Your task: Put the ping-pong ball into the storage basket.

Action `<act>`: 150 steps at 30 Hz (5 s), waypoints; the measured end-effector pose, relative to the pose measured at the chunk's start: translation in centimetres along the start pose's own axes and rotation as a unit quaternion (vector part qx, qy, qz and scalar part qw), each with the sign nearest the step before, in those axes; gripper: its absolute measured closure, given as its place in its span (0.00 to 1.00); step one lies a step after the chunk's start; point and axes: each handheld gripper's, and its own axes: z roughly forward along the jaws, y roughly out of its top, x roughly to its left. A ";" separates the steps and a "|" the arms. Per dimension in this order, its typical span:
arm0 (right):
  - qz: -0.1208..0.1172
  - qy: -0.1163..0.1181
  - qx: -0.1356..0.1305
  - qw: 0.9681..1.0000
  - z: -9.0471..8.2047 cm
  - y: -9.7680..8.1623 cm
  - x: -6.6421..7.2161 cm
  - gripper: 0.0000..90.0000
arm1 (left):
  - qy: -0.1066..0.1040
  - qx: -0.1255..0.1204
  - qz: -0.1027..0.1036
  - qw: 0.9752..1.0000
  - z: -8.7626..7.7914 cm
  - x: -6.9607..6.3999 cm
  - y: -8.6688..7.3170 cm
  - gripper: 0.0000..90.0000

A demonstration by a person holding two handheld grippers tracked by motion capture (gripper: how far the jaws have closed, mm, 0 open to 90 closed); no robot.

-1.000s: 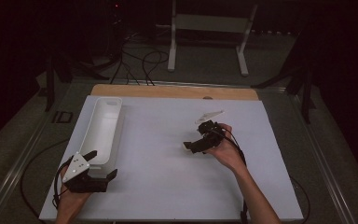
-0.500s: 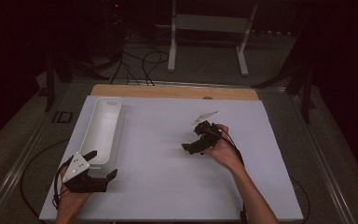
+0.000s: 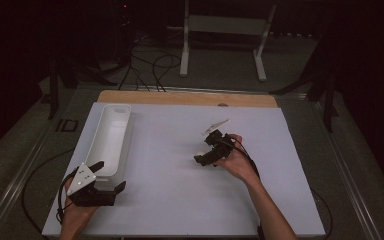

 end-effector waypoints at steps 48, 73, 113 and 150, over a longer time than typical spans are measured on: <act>-0.015 -0.017 0.053 0.998 3.1 0.1 0.5 0.15 | 0.001 0.001 0.001 1.000 0.0 0.0 0.0 0.00; -0.010 -0.026 0.071 0.997 3.8 0.0 0.5 0.55 | 0.001 0.001 0.001 1.000 0.0 0.0 0.0 0.00; -0.037 -0.038 0.075 0.996 1.6 1.9 1.4 0.56 | 0.000 0.001 0.001 1.000 0.0 0.1 0.0 0.00; -0.070 -0.043 0.080 0.993 0.1 4.4 2.0 0.56 | -0.001 0.000 0.001 1.000 0.0 0.1 0.0 0.00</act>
